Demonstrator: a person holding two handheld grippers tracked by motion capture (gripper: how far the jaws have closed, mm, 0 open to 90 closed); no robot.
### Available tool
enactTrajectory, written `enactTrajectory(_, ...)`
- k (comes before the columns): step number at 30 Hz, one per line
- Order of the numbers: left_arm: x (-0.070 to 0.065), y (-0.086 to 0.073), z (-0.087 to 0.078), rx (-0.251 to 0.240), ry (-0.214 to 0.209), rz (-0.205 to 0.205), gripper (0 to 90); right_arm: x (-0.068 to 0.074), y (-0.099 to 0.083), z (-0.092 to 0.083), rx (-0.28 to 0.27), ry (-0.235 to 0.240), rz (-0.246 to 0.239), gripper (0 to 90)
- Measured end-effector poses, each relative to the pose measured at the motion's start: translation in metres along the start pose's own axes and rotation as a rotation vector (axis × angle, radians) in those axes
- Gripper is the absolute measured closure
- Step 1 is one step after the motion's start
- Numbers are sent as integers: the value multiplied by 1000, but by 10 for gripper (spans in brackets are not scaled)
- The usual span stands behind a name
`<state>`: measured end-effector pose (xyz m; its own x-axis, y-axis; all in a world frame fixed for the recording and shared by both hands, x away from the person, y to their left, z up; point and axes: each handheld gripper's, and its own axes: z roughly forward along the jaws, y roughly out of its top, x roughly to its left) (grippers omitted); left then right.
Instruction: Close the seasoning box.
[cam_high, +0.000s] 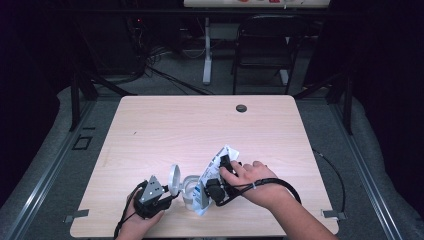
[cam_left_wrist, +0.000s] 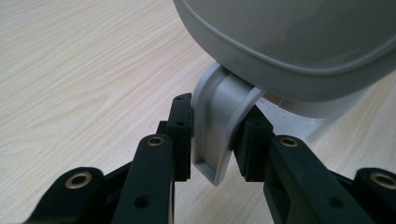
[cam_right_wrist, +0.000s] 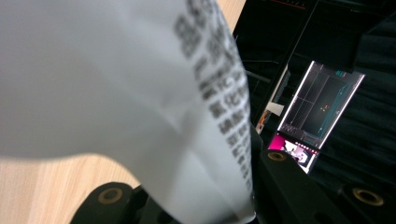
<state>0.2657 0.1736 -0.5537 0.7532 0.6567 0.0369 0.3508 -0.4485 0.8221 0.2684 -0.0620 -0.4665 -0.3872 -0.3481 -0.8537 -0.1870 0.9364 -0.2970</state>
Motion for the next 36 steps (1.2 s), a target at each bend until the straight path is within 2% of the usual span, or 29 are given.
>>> enactTrajectory(4, 0, 0, 0, 2, -1, 1, 710, 2, -2, 2, -24, 19, 42, 812)
enactTrajectory(6, 0, 0, 0, 2, 0, 1, 710, 2, -3, 2, -17, 27, 49, 812)
enactTrajectory(9, 0, 0, 0, 1, -1, 0, 710, 4, -6, 5, -37, 52, 99, 811)
enactTrajectory(12, 0, 0, 0, 1, 0, 0, 710, 7, -7, 7, -38, 67, 124, 810)
enactTrajectory(16, 0, 0, 0, 0, 1, 1, 710, 9, -10, 9, -50, 97, 183, 811)
enactTrajectory(17, 0, 0, 0, 0, 1, 0, 710, 9, -11, 8, -37, 101, 187, 811)
enactTrajectory(18, 0, 0, 0, -1, -1, 0, 710, 11, -11, 9, -54, 102, 201, 811)
enactTrajectory(22, 0, 0, 0, -2, -2, -1, 710, 12, -13, 9, -62, 108, 240, 814)
enactTrajectory(28, 0, 0, 0, -2, -1, 0, 710, 12, -13, 9, -71, 115, 264, 815)
enactTrajectory(30, 0, 0, 0, -2, -1, 0, 710, 10, -13, 7, -65, 118, 258, 815)
enactTrajectory(33, 0, 0, 0, -2, -1, 0, 710, 11, -13, 7, -90, 126, 292, 815)
enactTrajectory(36, 1, 0, 0, -1, -1, 1, 710, 12, -13, 7, -98, 136, 303, 816)
